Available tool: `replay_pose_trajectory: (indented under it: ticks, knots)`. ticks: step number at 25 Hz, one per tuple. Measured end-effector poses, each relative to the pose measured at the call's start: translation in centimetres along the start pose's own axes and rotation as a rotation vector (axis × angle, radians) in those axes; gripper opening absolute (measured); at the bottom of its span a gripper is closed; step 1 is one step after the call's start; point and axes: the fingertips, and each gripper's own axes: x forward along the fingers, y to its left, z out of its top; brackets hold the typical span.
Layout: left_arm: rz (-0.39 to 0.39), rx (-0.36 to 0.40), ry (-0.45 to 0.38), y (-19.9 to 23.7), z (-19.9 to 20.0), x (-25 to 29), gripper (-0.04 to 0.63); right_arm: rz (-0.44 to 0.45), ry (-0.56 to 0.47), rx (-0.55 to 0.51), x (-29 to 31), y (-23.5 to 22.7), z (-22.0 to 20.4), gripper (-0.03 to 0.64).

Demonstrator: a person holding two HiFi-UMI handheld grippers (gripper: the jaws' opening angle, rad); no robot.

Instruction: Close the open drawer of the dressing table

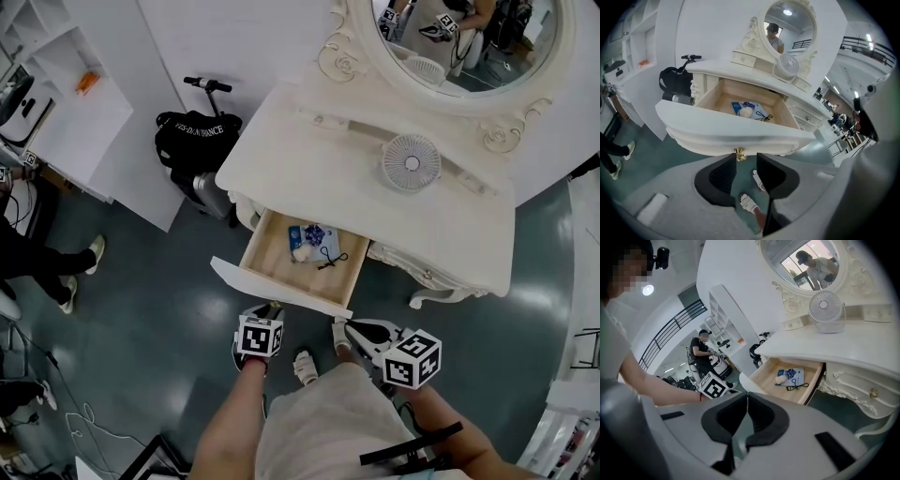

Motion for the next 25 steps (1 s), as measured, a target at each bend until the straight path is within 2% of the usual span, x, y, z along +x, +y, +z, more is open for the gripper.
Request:
replay_pose_trajectory:
  ticks: [20,25]
  knots:
    - [0.044,0.018,0.079,1.5,-0.9,2.5,0.127,-0.010,0.013,0.022,0.6,-0.9,0.3,0.018]
    - [0.045,0.021,0.049,1.7,-0.9,2.7,0.127,-0.023,0.010,0.030,0.3,-1.4,0.1,0.018]
